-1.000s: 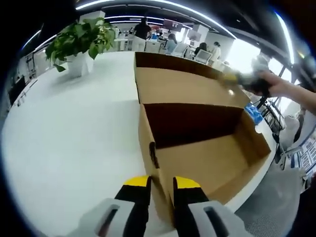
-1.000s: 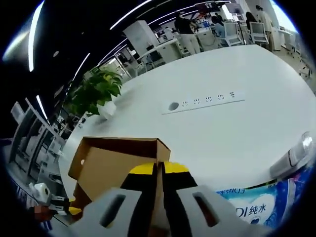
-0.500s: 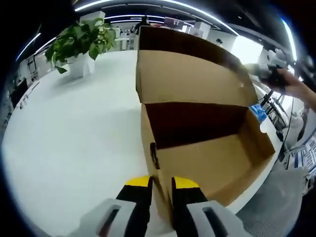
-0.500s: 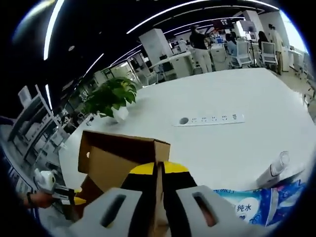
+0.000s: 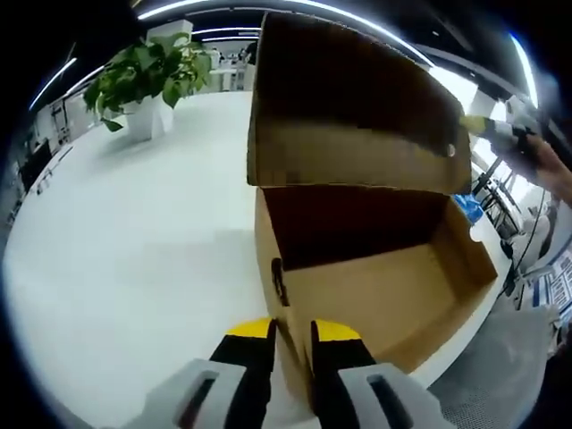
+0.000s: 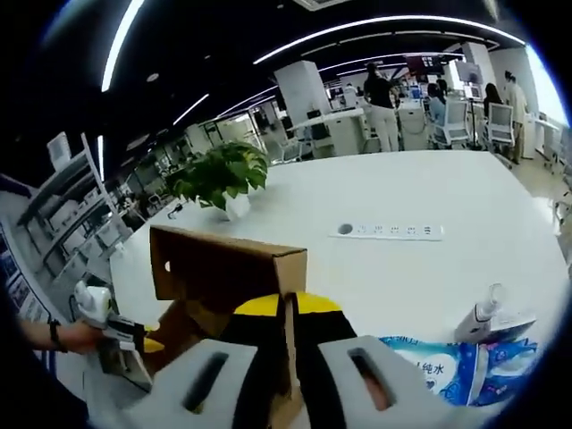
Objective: Operate the shoe box by opening the lid, removing the specified soft item, and placing it in the target area until the item is outside and the box remains undamaged.
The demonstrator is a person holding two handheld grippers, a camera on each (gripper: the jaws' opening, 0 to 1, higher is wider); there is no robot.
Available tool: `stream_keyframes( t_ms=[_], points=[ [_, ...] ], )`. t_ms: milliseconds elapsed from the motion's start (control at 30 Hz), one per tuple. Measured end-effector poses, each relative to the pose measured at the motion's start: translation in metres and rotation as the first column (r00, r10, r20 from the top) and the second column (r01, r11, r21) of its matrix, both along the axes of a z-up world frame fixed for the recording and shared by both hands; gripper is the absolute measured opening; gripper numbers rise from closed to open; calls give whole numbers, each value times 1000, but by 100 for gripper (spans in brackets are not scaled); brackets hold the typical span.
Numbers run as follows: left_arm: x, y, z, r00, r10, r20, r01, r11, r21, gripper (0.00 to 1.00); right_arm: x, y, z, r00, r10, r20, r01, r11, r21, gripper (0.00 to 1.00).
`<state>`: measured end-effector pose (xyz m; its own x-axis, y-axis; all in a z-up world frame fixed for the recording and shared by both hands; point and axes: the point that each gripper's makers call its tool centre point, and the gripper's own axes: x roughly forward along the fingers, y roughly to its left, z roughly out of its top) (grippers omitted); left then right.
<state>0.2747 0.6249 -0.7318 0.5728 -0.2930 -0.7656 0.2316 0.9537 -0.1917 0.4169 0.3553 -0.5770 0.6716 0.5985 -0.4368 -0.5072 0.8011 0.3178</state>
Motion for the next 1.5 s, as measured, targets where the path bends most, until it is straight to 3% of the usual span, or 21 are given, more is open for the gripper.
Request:
stream_keyframes(
  t_ms=[333,833,1167,1267,1400,1500],
  points=[
    [3,-5,1,999,38,1,-38,999,-32,19,-25,11,7,998,42,40,-41,999,-20,1],
    [20,0,2,998,67,12,-66,996,-66,18,-47,0,-2,999,-9,50,10,1000,-21,1],
    [21,-3,22,993,70,98,-63,996,-66,22,-58,-3,-10,999,-24,45,24,1000,-9,1],
    [19,-3,32,989,18,144,-16,1000,-9,23,-63,-4,-13,999,-21,44,22,1000,-4,1],
    [21,-5,47,978,8,210,0,999,-35,23,-65,-6,-19,999,-5,50,6,1000,-17,1],
    [21,-4,49,976,11,219,-2,999,-42,24,-72,-6,-21,999,5,53,-4,999,-33,1]
  ],
)
